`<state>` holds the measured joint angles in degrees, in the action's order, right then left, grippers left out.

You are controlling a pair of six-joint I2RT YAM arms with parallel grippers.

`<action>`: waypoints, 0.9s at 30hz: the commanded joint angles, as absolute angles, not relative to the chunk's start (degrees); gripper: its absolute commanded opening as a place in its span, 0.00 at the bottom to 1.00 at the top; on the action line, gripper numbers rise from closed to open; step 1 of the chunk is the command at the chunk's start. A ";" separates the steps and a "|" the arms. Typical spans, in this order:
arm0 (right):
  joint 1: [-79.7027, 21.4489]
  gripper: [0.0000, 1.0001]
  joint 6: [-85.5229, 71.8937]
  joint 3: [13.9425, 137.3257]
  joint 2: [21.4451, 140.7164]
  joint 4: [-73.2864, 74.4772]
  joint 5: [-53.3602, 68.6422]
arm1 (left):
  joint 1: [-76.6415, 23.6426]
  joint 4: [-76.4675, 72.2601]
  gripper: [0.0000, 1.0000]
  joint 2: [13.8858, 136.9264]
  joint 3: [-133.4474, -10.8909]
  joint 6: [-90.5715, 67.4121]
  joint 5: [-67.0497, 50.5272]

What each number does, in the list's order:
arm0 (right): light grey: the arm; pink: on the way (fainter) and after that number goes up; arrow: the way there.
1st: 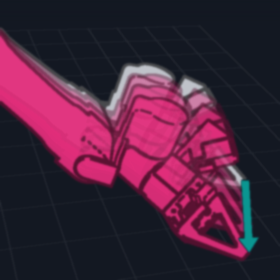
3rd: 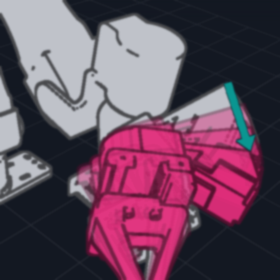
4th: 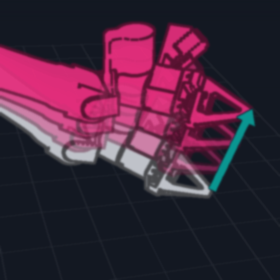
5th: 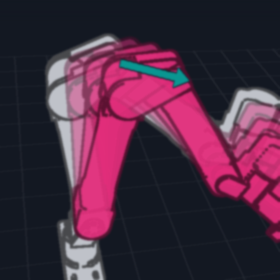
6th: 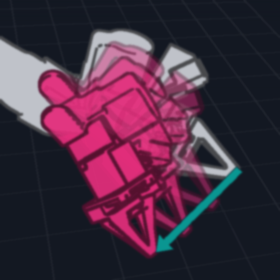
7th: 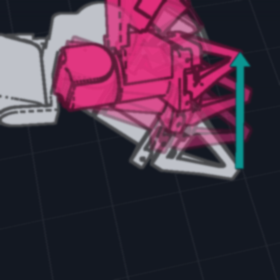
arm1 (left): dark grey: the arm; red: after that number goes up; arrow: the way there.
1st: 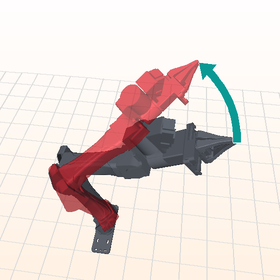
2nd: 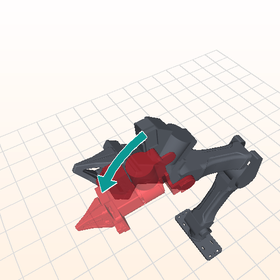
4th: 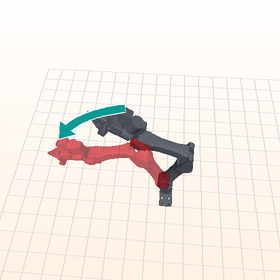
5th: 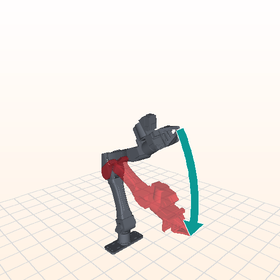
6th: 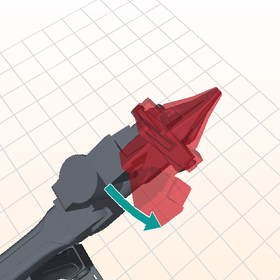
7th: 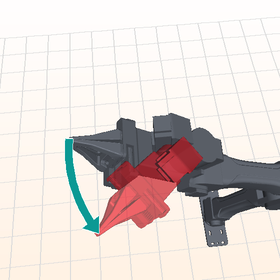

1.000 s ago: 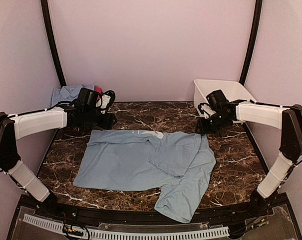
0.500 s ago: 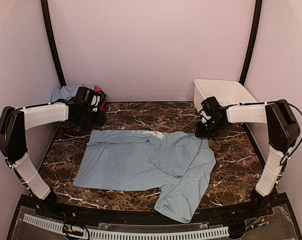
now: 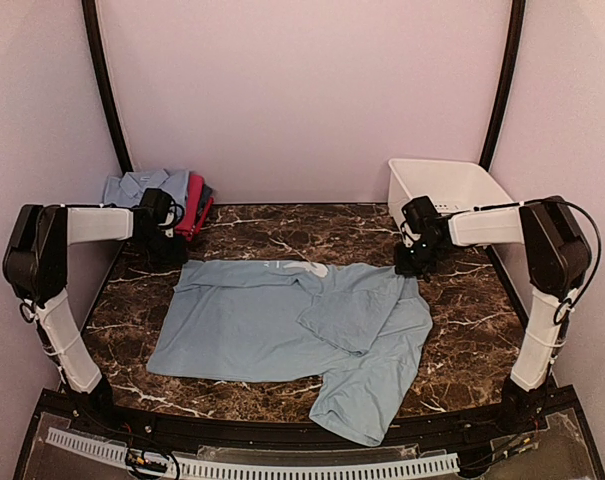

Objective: Fold and stack the mixed laundry pile
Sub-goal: Smooth out the 1/3-folded T-shirt at the center of the board.

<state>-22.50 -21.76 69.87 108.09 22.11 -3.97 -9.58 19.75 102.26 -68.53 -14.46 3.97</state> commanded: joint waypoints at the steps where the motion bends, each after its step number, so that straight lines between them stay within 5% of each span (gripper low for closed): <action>1: -21.62 0.00 -21.15 69.37 108.13 20.51 -5.82 | -8.28 19.36 0.51 104.70 -71.47 -15.80 2.20; 15: -21.54 0.00 -20.79 69.16 108.36 21.01 -8.62 | -7.31 18.64 0.42 113.95 -78.54 -14.21 -2.35; 27: -21.52 0.00 -19.04 68.98 107.72 22.39 -12.47 | -6.95 24.39 0.14 116.83 -80.72 -13.58 -4.81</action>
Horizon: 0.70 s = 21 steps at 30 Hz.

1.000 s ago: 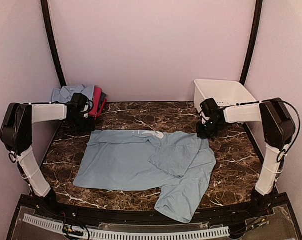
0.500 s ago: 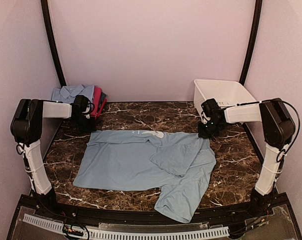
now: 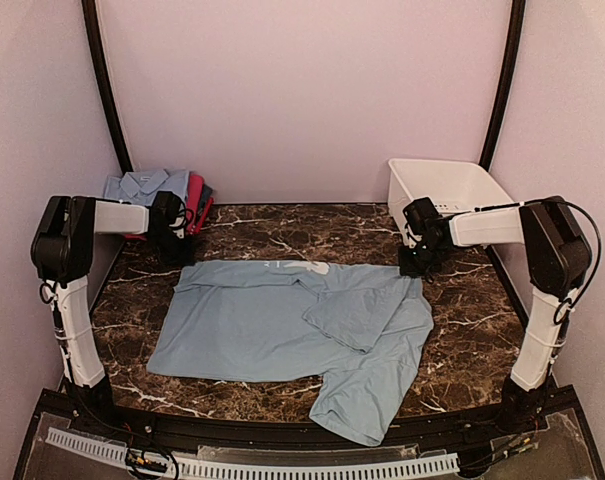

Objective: Fold and stack the mixed laundry pile
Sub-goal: Smooth out the 1/3-folded T-shirt at the center of the board.

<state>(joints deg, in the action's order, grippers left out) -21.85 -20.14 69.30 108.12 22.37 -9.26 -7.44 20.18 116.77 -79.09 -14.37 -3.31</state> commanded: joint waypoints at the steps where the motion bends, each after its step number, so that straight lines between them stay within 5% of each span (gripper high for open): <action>1: -21.53 0.00 -18.93 68.85 107.68 22.33 -12.74 | -6.88 25.17 0.10 116.73 -80.56 -13.51 -4.65; 4: -21.40 0.00 -18.85 69.02 107.70 22.41 -12.87 | -6.43 25.27 0.00 114.93 -79.36 -13.69 -0.41; 17: -21.49 0.00 -14.26 77.92 112.21 23.68 -16.38 | -1.32 25.57 0.00 112.57 -79.30 -12.52 6.46; 19: -21.61 0.00 -13.02 79.96 113.58 23.61 -16.07 | -1.32 25.04 0.09 112.66 -79.17 -12.68 4.70; 21: -21.60 0.11 -12.26 82.28 114.99 24.41 -15.24 | -1.32 24.82 0.23 112.42 -79.23 -13.02 3.22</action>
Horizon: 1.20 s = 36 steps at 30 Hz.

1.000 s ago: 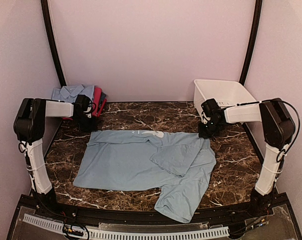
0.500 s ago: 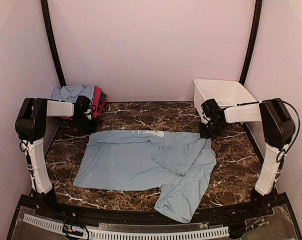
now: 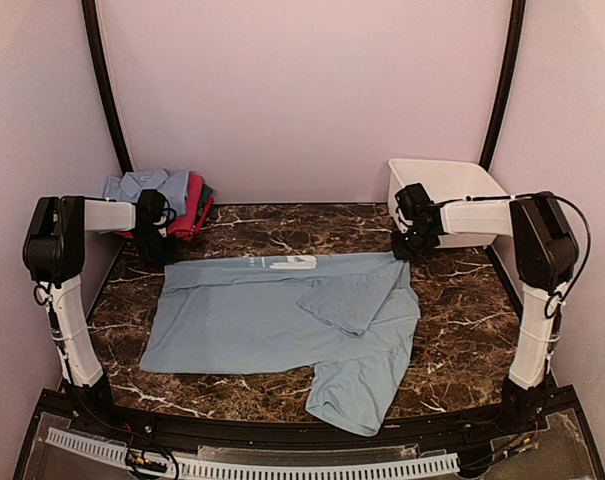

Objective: Fold and stack the mixed laundry pile
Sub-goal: Smooth out the 1/3-folded T-shirt at the center of the board.

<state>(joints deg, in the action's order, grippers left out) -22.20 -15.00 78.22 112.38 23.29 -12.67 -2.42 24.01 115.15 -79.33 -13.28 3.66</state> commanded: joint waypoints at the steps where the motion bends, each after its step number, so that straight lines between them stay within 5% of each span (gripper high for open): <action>1: -21.62 0.18 -12.02 83.33 115.52 25.07 -14.72 | -1.32 24.90 0.27 112.20 -79.38 -13.34 3.02; 5: -21.80 0.49 -12.72 84.24 113.81 27.34 -14.38 | -1.32 25.87 0.41 109.33 -79.07 -14.01 4.72; 8: -21.95 0.56 -14.15 82.35 109.69 28.60 -13.39 | -1.32 26.20 0.45 104.51 -76.91 -14.03 5.68; 18: -32.97 0.54 -10.61 75.84 98.64 23.92 -0.72 | -1.40 28.89 0.44 92.06 -65.11 -21.58 -4.15; 30: -44.62 0.41 -1.20 102.87 123.00 30.55 5.54 | -1.99 29.06 0.40 88.17 -60.89 -26.79 -7.34; 36: -46.05 0.37 0.87 106.07 127.79 34.36 2.74 | -2.40 29.03 0.37 89.72 -60.28 -27.91 -7.67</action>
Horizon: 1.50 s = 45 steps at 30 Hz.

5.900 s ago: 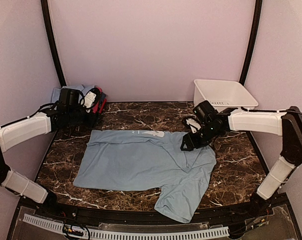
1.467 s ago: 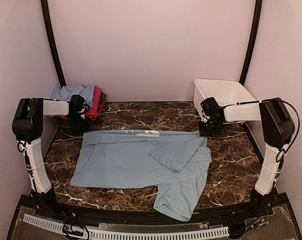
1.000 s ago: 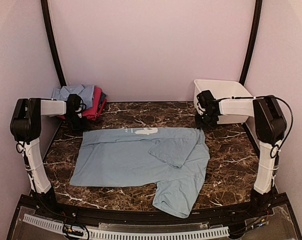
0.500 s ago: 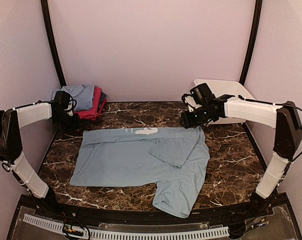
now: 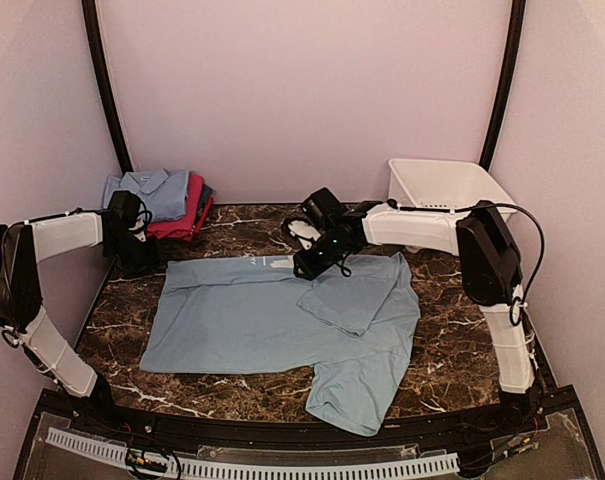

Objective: Fold and stack the mixed laundry pile
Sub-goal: Smooth out the 1/3-folded T-shirt at the center of the board, then move the 1/3-folded T-shirt to the center of the board.

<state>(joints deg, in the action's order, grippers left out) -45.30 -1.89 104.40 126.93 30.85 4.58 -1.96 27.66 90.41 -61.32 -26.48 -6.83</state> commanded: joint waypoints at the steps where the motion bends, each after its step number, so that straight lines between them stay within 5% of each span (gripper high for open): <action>1: -46.13 0.38 0.90 105.33 127.76 34.25 1.75 | -2.48 28.86 0.37 89.95 -60.20 -27.98 -7.66; 15: -46.14 0.34 2.28 106.75 132.96 37.37 -7.61 | -3.78 28.55 0.37 92.41 -61.09 -27.77 -6.27; 26: -46.23 0.00 2.13 103.23 127.37 37.73 -9.58 | -3.72 29.36 0.38 94.16 -62.61 -27.80 -4.14; 31: -46.26 0.05 3.21 100.20 124.35 36.94 -8.62 | -3.78 29.30 0.38 95.98 -63.24 -28.05 -4.25; 39: -46.32 0.00 4.79 98.19 125.08 36.97 -5.18 | -4.55 28.04 0.39 98.02 -62.32 -27.81 -5.35; 45: -46.27 0.22 4.82 94.55 122.41 37.93 -1.79 | -4.80 28.69 0.39 96.95 -62.23 -27.50 -3.74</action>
<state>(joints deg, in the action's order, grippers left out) -46.04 4.62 97.49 125.95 37.15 -4.78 -4.40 27.94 98.70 -61.95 -27.70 -5.06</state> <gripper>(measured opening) 0.152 0.391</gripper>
